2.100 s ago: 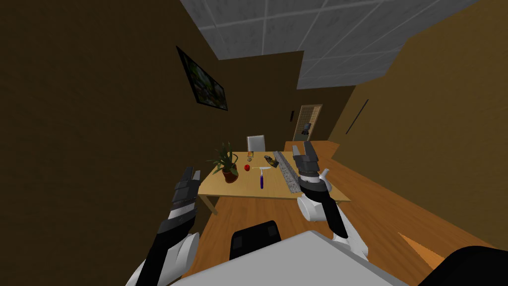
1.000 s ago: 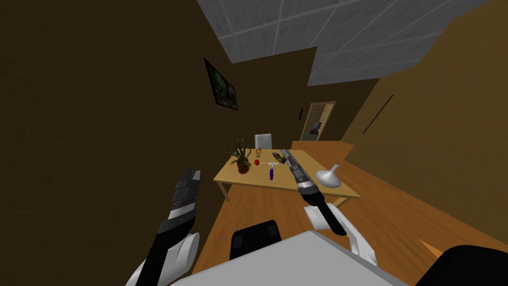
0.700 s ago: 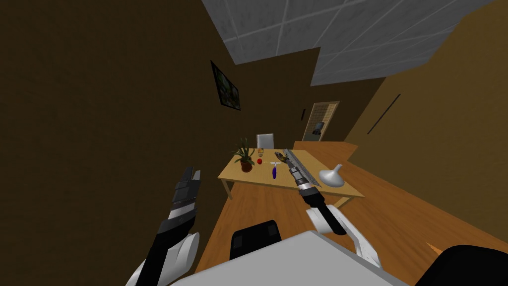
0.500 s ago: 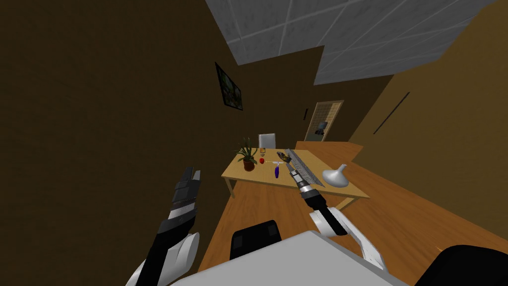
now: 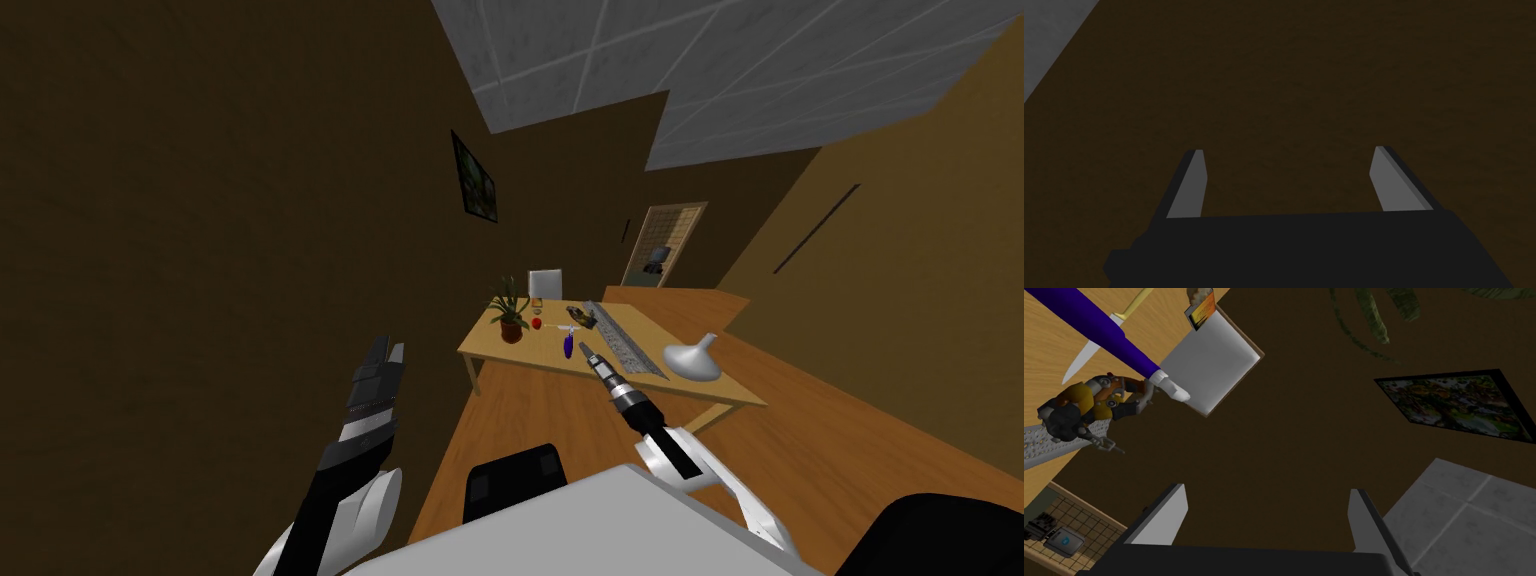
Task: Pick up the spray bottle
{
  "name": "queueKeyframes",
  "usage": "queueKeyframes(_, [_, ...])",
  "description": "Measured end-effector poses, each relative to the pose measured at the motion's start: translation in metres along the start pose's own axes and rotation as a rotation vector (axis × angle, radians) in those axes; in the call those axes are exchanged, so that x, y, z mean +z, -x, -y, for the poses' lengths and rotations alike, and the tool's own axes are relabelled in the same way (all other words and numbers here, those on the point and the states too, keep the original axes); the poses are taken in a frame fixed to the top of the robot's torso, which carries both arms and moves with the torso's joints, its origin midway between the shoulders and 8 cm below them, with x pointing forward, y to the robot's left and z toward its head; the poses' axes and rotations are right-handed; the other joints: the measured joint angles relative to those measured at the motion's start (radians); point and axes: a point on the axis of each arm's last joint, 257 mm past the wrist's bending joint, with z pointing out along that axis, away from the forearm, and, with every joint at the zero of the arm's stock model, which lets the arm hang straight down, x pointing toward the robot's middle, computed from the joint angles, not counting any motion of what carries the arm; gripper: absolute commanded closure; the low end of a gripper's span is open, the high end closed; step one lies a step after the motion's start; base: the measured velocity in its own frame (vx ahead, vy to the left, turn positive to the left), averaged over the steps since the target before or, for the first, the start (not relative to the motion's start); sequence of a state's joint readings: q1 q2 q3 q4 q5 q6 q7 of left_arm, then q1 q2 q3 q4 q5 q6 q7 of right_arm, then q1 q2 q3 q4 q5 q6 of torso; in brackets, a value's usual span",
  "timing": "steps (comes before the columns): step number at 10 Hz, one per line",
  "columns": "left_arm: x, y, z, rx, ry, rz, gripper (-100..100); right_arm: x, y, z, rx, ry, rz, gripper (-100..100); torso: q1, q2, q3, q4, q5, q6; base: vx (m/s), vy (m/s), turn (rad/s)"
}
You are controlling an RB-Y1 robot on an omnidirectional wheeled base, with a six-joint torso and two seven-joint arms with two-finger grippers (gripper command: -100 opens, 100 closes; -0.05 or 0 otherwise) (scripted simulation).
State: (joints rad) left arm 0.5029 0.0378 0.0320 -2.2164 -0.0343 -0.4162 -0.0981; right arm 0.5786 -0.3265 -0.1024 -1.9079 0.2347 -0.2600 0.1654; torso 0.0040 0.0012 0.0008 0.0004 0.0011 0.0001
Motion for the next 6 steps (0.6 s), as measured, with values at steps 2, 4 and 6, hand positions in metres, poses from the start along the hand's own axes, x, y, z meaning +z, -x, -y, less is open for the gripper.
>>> queueKeyframes(2, [0.000, 0.000, 0.000, 0.000, 0.000, 0.000, 0, -0.006, -0.011, 0.042, -0.066, -0.094, -0.058, -100, 0.003, -0.002, -0.001, 0.000, 0.001, 0.000, 0.038, 0.146, 0.095])
queueKeyframes(4, [0.000, 0.000, 0.000, 0.000, 0.000, 0.000, 0, -0.020, -0.016, 0.090, -0.138, -0.190, -0.117, -100, 0.004, -0.004, -0.002, -0.001, 0.001, 0.000, 0.063, 0.135, 0.074])
queueKeyframes(6, [0.000, 0.000, 0.000, 0.000, 0.000, 0.000, 0, -0.032, -0.022, 0.119, -0.190, -0.263, -0.160, -100, 0.000, -0.003, -0.002, -0.001, 0.000, 0.000, 0.041, 0.059, 0.028])
